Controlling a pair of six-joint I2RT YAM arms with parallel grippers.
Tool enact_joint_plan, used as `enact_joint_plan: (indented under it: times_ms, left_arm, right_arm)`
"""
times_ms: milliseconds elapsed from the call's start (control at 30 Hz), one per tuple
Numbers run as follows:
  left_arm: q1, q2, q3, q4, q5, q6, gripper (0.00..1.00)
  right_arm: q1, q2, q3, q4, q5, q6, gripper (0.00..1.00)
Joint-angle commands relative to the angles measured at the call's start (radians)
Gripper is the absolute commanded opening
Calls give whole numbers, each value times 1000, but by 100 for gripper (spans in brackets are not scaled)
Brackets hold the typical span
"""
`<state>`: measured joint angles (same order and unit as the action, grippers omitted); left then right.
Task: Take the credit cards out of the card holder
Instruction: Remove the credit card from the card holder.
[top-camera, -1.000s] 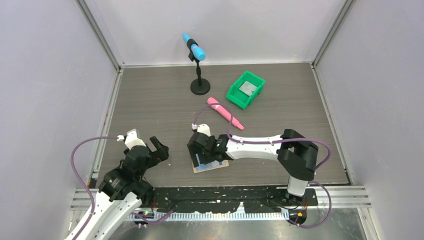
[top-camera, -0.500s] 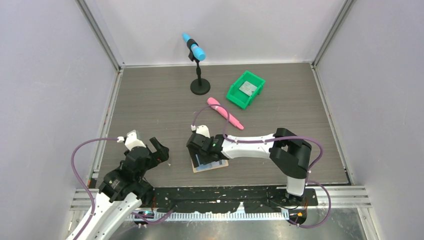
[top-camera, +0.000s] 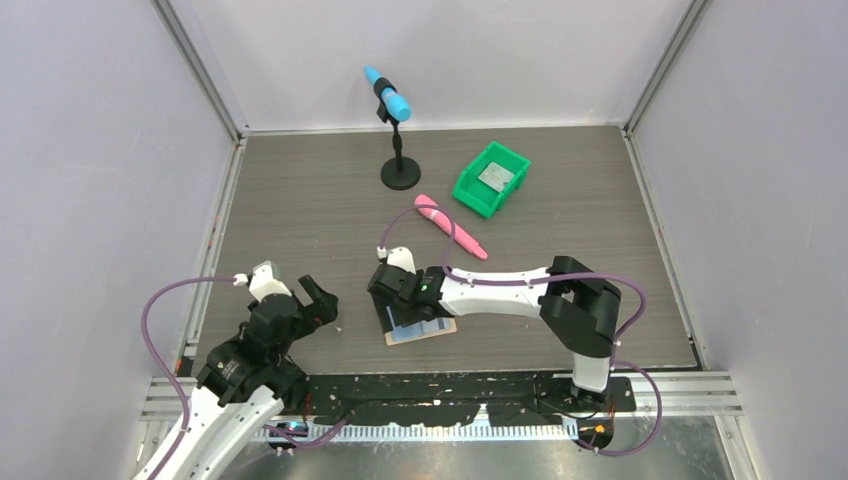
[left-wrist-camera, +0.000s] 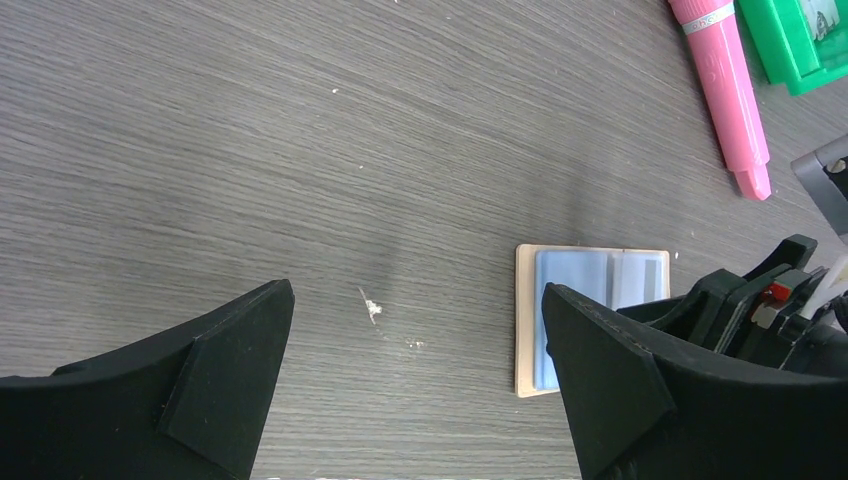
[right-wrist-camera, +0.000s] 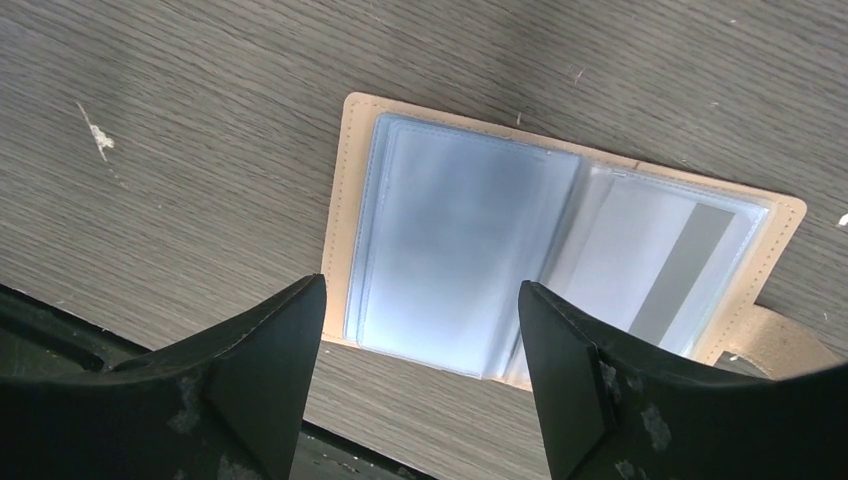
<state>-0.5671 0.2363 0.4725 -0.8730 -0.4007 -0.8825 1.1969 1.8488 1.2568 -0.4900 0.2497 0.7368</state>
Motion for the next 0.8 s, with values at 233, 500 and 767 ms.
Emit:
enact_joint_plan:
  times_ms: [233, 500, 767]
  left_arm:
    - [4, -10, -8, 9, -17, -3, 100]
    - [4, -8, -8, 11, -20, 0, 100]
    - [4, -1, -6, 17, -14, 4, 100]
  right_arm:
    - [11, 74, 41, 5, 2, 13, 76]
    - [11, 63, 30, -6, 15, 15, 61]
    - [12, 36, 18, 16, 7, 19, 47]
